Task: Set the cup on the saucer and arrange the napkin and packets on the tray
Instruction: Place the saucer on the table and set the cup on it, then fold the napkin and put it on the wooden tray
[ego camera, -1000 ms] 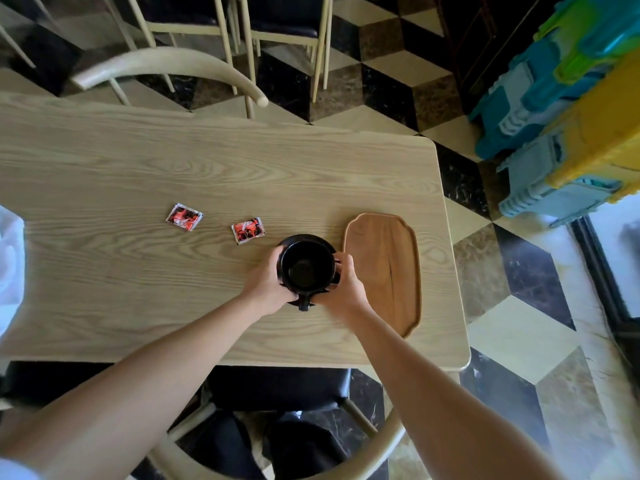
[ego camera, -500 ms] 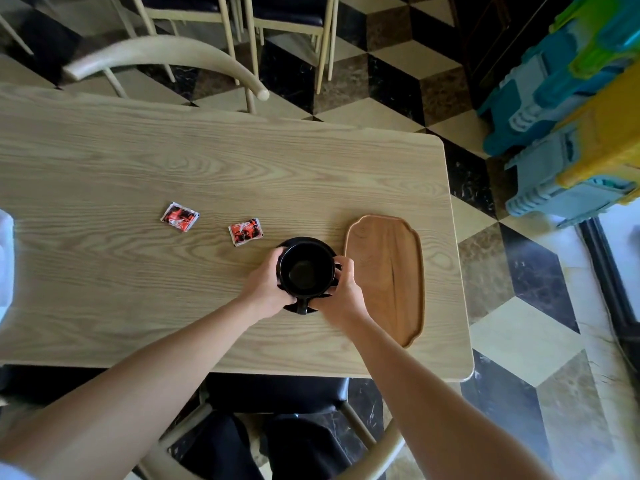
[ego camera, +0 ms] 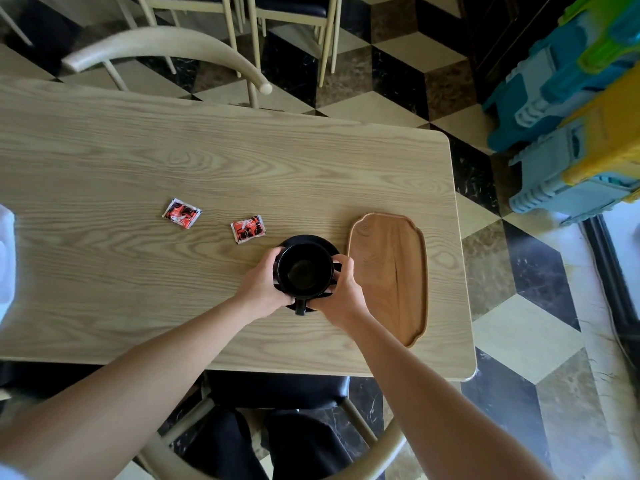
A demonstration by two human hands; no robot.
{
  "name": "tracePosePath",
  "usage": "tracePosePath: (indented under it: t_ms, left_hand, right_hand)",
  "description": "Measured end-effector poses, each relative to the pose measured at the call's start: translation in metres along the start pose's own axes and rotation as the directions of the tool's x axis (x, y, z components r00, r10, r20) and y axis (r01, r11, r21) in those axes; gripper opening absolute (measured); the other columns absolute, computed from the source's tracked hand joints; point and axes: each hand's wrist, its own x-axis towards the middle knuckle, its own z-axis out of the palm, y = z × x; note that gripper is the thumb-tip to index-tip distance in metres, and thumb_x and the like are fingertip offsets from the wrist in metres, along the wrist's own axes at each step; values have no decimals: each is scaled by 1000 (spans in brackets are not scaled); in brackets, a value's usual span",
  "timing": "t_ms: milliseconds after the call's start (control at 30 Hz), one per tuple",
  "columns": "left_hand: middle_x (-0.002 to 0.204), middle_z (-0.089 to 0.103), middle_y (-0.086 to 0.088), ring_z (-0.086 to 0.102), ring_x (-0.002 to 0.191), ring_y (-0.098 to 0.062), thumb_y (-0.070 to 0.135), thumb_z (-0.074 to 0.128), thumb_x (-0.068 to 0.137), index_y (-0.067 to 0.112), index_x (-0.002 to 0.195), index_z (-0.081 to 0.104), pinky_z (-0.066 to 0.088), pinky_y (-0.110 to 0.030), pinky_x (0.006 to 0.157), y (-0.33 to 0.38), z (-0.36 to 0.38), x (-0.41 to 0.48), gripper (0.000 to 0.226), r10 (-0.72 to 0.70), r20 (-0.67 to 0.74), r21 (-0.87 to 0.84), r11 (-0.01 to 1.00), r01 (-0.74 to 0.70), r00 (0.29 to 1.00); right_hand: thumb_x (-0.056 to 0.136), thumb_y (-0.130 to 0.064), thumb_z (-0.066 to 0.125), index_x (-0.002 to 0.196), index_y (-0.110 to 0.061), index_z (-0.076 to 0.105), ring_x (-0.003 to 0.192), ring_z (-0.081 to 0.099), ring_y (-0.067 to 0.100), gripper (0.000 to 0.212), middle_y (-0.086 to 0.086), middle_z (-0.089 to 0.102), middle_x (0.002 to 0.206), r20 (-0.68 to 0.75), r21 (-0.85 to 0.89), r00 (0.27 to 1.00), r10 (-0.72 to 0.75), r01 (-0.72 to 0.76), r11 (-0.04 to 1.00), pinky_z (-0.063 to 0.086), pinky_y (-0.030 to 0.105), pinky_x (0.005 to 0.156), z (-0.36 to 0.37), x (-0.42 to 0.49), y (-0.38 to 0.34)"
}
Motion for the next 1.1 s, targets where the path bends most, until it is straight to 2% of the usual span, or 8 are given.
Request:
tracePosePath:
  t_ms: [133, 267, 533, 700, 800, 900, 1000, 1100]
  left_hand:
    - [120, 60, 7, 62, 107, -18, 9, 85, 60, 29, 140, 36, 49, -34, 91, -1, -1, 1, 96, 10, 7, 13, 1000, -11, 1000]
    - [124, 62, 5, 62, 109, -20, 5, 84, 58, 28, 142, 39, 51, -40, 96, 1, 1, 1, 97, -13, -7, -9, 1000, 13, 1000]
    - [119, 62, 6, 65, 103, -16, -1, 82, 61, 26, 141, 43, 50, -24, 82, 1, 0, -1, 93, -52, 5, -60, 997, 53, 999]
    - [119, 57, 6, 67, 106, -19, -3, 79, 63, 20, 141, 40, 56, -33, 86, 2, -5, -6, 90, -72, 33, -50, 996, 73, 997]
    - [117, 60, 4, 65, 103, -21, -3, 74, 67, 18, 138, 43, 53, -33, 84, 5, -14, -8, 81, -65, 9, 18, 998, 65, 998]
    - [106, 64, 1, 63, 93, -22, -4, 68, 72, 16, 136, 45, 47, -27, 72, 9, -32, -9, 71, -52, -29, 113, 992, 55, 998]
    - [103, 64, -3, 67, 91, -28, 0, 66, 78, 14, 132, 49, 56, -36, 78, 14, -55, -12, 59, -81, -40, 126, 988, 86, 996]
    - [98, 62, -2, 67, 93, -28, 5, 63, 82, 13, 125, 54, 58, -42, 84, 16, -80, -16, 45, -86, -53, 128, 988, 92, 995]
  right_hand:
    - [65, -13, 86, 123, -39, 25, 87, 59, -5, 89, -19, 57, 105, -3, -1, 1000, 8, -8, 1000, 48, 18, 68, 1, 1, -1]
    - [64, -13, 86, 119, -43, 25, 87, 60, -4, 88, -19, 57, 103, -22, -3, 999, 24, -24, 1000, 53, 27, 75, 3, 1, 0]
    - [65, -13, 86, 122, -42, 24, 87, 60, 1, 89, -11, 59, 107, -49, 3, 997, 58, -58, 998, 49, 21, 65, 6, -4, -7]
    - [69, -6, 82, 132, -34, 24, 84, 62, 1, 90, -16, 55, 100, -69, -11, 994, 79, -80, 997, 47, 16, 59, 3, -13, -14]
    - [73, 2, 71, 132, -33, 29, 92, 63, 16, 80, -4, 60, 109, -142, -30, 985, 100, -106, 994, 47, 20, 57, -3, -19, -20]
    - [76, 8, 61, 125, -25, 37, 90, 58, 15, 64, 1, 61, 111, -266, -83, 959, 95, -121, 989, 47, 21, 60, -10, -23, -30]
    - [73, 11, 57, 126, -14, 43, 97, 58, 23, 60, 7, 59, 111, -400, -67, 906, 137, -178, 982, 55, 37, 77, -15, -27, -47]
    - [73, 8, 54, 126, -13, 46, 93, 57, 23, 58, 5, 58, 108, -434, -42, 892, 128, -162, 986, 49, 33, 72, -13, -27, -73]
